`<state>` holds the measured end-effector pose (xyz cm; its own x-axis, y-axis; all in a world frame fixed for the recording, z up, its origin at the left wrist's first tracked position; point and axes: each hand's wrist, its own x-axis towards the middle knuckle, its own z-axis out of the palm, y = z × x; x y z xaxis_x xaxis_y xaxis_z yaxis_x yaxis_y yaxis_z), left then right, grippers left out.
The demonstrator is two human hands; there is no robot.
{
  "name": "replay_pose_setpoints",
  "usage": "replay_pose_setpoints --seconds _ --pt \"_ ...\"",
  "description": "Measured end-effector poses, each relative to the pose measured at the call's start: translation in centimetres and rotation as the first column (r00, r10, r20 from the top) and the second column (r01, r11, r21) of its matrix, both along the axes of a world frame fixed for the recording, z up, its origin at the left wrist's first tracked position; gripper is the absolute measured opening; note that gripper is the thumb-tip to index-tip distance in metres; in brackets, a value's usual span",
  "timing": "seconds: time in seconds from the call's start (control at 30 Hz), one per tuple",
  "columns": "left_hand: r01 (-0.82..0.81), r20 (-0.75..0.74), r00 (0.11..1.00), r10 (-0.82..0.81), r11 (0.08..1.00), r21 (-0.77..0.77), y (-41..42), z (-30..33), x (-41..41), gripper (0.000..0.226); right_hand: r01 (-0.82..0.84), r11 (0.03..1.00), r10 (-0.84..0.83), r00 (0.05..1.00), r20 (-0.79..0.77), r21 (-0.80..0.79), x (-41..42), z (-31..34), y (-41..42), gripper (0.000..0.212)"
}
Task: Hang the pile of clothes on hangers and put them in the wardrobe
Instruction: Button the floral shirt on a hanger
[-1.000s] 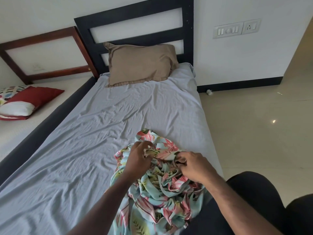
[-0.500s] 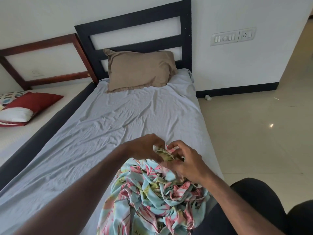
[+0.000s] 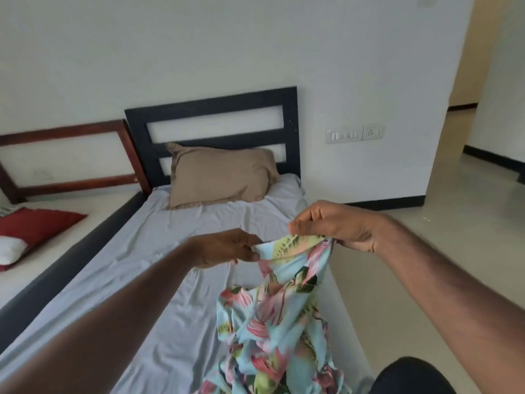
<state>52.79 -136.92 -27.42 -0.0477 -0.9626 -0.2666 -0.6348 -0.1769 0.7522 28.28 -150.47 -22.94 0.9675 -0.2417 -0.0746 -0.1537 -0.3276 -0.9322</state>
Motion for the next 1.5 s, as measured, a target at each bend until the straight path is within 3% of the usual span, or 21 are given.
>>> replay_pose_setpoints --seconds 0.13,0.23,0.27,0.33,0.43,0.5,0.6,0.7,0.8,0.87,0.93,0.97,1.0,1.07,1.13,1.23,1.37,1.43,1.5 --pt "-0.062 0.341 0.925 0.169 0.951 -0.304 -0.9 9.1 1.8 0.02 0.065 0.95 -0.078 0.996 -0.032 -0.307 0.3 4.4 -1.0 0.043" --pt "-0.085 0.485 0.793 0.368 0.855 -0.511 -0.4 16.5 2.3 0.017 0.184 0.924 -0.185 0.982 0.031 -0.336 0.4 9.3 -0.9 0.061" --pt "-0.101 0.469 0.764 0.443 0.8 -0.591 0.0 19.1 2.2 0.018 0.226 0.914 -0.226 0.973 0.041 -0.337 0.5 11.3 -0.5 0.064" --pt "-0.197 0.324 0.79 0.521 0.716 -0.67 0.8 23.2 1.9 0.026 0.34 0.883 -0.323 0.94 0.107 -0.322 1.3 14.5 0.1 0.065" --pt "-0.319 0.076 0.892 0.445 0.739 -0.594 3.0 28.0 0.5 0.03 0.584 0.763 -0.469 0.795 0.384 -0.277 3.5 18.8 1.1 0.045" --pt "-0.304 0.062 0.91 0.41 0.76 -0.574 4.6 30.3 -0.3 0.029 0.674 0.702 -0.507 0.701 0.501 -0.232 4.4 22.0 1.6 0.031" --pt "-0.315 0.034 0.901 0.433 0.706 -0.635 6.6 33.0 -0.9 0.047 0.583 0.806 -0.443 0.705 0.553 -0.097 3.8 26.8 2.4 0.014" --pt "-0.414 -0.157 0.887 0.435 0.596 -0.688 8.3 35.3 -1.5 0.061 0.373 0.92 -0.367 0.71 0.601 0.121 2.5 30.3 3.1 0.028" --pt "-0.428 -0.163 0.883 0.44 0.612 -0.666 9.4 36.9 -2.0 0.045 0.337 0.92 -0.383 0.67 0.636 0.2 1.7 31.9 3.0 0.033" --pt "-0.427 -0.155 0.881 0.448 0.607 -0.67 9.3 37.7 -2.5 0.036 0.59 0.805 -0.484 0.588 0.648 0.065 1.0 31.2 2.6 0.03" --pt "-0.426 -0.203 0.887 0.415 0.566 -0.705 9.1 38.5 -3.6 0.032 0.798 0.594 -0.555 0.498 0.666 -0.102 -0.1 29.7 2.1 0.021" --pt "-0.428 -0.224 0.887 0.403 0.541 -0.724 9.0 38.9 -4.2 0.028 0.815 0.562 -0.573 0.508 0.643 -0.143 -0.6 28.7 2.3 0.015" --pt "-0.43 -0.228 0.883 0.41 0.514 -0.742 8.9 39.3 -4.9 0.027 0.789 0.596 -0.582 0.552 0.597 -0.149 -1.1 27.5 2.5 0.017" --pt "-0.41 -0.19 0.879 0.437 0.489 -0.77 8.6 40.1 -5.9 0.029 0.617 0.786 -0.542 0.715 0.441 -0.035 -1.7 24.9 3.3 0.046" --pt "-0.367 -0.136 0.891 0.432 0.514 -0.775 8.5 40.3 -6.6 0.028 0.377 0.923 -0.379 0.859 0.344 0.074 -1.2 22.0 4.8 0.066" --pt "-0.308 -0.109 0.926 0.362 0.553 -0.774 8.7 40.6 -7.4 0.029 0.281 0.959 -0.275 0.912 0.304 0.027 1.3 18.6 5.9 0.08" --pt "-0.229 -0.048 0.955 0.292 0.623 -0.748 9.4 41.3 -7.6 0.026 0.148 0.978 -0.189 0.924 0.332 0.146 3.2 18.2 7.2 0.055" --pt "-0.224 -0.013 0.947 0.322 0.631 -0.743 9.7 41.7 -7.5 0.028 0.089 0.987 -0.132 0.923 0.361 0.132 3.5 18.6 8.1 0.042" --pt "-0.232 0.009 0.931 0.365 0.612 -0.756 10.0 41.9 -7.4 0.03 0.154 0.985 -0.174 0.896 0.409 0.082 3.9 19.2 8.4 0.03"
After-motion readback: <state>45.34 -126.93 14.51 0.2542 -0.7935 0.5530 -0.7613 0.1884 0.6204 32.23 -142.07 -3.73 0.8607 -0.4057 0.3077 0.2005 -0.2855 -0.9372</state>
